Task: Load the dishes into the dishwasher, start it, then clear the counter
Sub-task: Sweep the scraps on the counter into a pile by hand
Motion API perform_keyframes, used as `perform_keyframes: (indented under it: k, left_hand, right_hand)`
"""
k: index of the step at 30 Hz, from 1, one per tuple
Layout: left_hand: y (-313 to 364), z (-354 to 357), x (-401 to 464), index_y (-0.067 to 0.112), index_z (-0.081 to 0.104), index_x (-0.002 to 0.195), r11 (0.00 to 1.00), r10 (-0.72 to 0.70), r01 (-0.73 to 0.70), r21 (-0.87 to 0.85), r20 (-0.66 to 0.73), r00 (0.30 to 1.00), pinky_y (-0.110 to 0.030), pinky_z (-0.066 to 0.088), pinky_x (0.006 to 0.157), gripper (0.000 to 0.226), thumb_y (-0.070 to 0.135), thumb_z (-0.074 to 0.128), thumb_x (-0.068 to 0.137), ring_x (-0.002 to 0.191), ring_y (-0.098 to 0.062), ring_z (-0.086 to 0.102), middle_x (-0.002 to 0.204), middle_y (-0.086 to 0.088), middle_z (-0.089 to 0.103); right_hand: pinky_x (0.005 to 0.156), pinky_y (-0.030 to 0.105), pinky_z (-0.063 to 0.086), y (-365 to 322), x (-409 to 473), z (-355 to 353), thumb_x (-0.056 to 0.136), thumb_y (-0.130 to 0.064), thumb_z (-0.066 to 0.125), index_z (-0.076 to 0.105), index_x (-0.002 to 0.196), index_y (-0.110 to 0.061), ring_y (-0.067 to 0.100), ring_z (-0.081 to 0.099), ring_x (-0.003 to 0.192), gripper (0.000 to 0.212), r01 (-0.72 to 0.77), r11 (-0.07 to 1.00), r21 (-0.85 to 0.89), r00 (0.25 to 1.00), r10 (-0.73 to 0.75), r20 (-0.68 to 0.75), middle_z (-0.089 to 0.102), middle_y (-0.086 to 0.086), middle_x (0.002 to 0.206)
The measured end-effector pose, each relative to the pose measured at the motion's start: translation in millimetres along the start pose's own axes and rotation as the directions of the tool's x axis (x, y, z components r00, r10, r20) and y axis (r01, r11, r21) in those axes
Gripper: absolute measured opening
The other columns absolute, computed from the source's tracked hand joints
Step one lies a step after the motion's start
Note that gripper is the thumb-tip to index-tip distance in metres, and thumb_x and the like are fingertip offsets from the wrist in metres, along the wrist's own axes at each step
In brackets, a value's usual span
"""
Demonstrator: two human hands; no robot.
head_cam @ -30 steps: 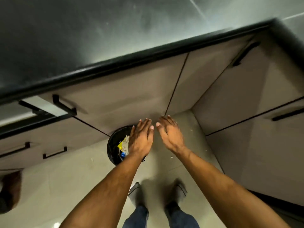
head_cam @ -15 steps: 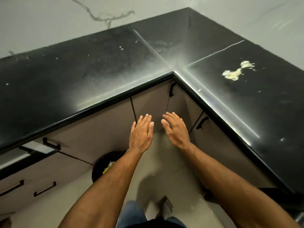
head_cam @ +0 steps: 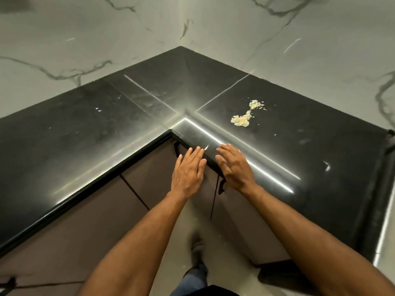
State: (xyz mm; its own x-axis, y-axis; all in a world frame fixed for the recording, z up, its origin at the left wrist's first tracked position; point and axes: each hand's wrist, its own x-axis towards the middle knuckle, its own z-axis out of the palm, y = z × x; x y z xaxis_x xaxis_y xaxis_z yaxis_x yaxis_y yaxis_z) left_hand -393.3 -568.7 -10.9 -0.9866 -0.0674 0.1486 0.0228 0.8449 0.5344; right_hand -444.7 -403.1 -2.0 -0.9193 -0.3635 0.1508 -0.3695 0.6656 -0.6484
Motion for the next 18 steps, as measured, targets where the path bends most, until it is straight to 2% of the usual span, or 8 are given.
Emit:
perform_keyframes:
  k: [2, 5, 9, 13, 18]
  left_hand:
    - [0, 3, 26, 0.023, 0.031, 0.15, 0.999, 0.034, -0.034, -0.003, 0.018, 0.999, -0.034, 0.004, 0.121, 0.048, 0.037, 0.027, 0.105, 0.148, -0.008, 0.012, 0.158, 0.007, 0.026]
    - [-2, 8, 65, 0.022, 0.03, 0.151, 0.998, 0.055, -0.055, -0.011, 0.039, 0.998, -0.035, 0.004, 0.121, 0.048, 0.038, 0.026, 0.105, 0.148, -0.009, 0.011, 0.158, 0.007, 0.025]
    - [-7, 11, 108, 0.022, 0.029, 0.151, 0.995, 0.096, -0.097, 0.005, 0.089, 0.991, -0.036, 0.004, 0.122, 0.05, 0.04, 0.025, 0.105, 0.148, -0.01, 0.011, 0.159, 0.006, 0.025]
    - [-16, 18, 143, 0.022, 0.028, 0.152, 0.99, 0.13, -0.137, 0.031, 0.152, 0.98, -0.037, 0.004, 0.122, 0.058, 0.048, 0.015, 0.101, 0.149, -0.01, 0.01, 0.159, 0.006, 0.023]
    - [-19, 28, 179, 0.022, 0.028, 0.152, 0.985, 0.147, -0.162, 0.057, 0.21, 0.967, -0.035, 0.002, 0.12, 0.052, 0.043, 0.02, 0.105, 0.149, -0.01, 0.009, 0.159, 0.007, 0.022]
  right_hand:
    - [0.118, 0.039, 0.017, 13, 17, -9, 0.093, -0.05, 0.032, 0.057, 0.135, -0.015, 0.019, 0.029, 0.145, 0.06, -0.034, 0.999, -0.035, 0.999, 0.033, -0.013, 0.046, 0.003, 0.149]
    - [0.119, 0.042, 0.019, 29, 42, -20, 0.093, -0.052, 0.031, 0.057, 0.134, -0.016, 0.019, 0.03, 0.144, 0.061, -0.063, 0.996, -0.071, 0.997, 0.06, -0.044, 0.046, 0.003, 0.149]
    - [0.117, 0.037, 0.017, 50, 75, -32, 0.093, -0.049, 0.031, 0.055, 0.136, -0.017, 0.019, 0.03, 0.144, 0.059, -0.138, 0.982, -0.13, 0.99, 0.131, -0.058, 0.044, 0.002, 0.15]
    - [0.118, 0.041, 0.017, 73, 98, -37, 0.101, -0.044, 0.038, 0.051, 0.14, -0.018, 0.019, 0.027, 0.145, 0.049, -0.195, 0.967, -0.165, 0.98, 0.185, -0.07, 0.042, 0.001, 0.151]
    - [0.118, 0.043, 0.016, 105, 112, -43, 0.102, -0.038, 0.042, 0.049, 0.141, -0.019, 0.02, 0.024, 0.146, 0.043, -0.246, 0.945, -0.217, 0.969, 0.232, -0.089, 0.038, 0.002, 0.153]
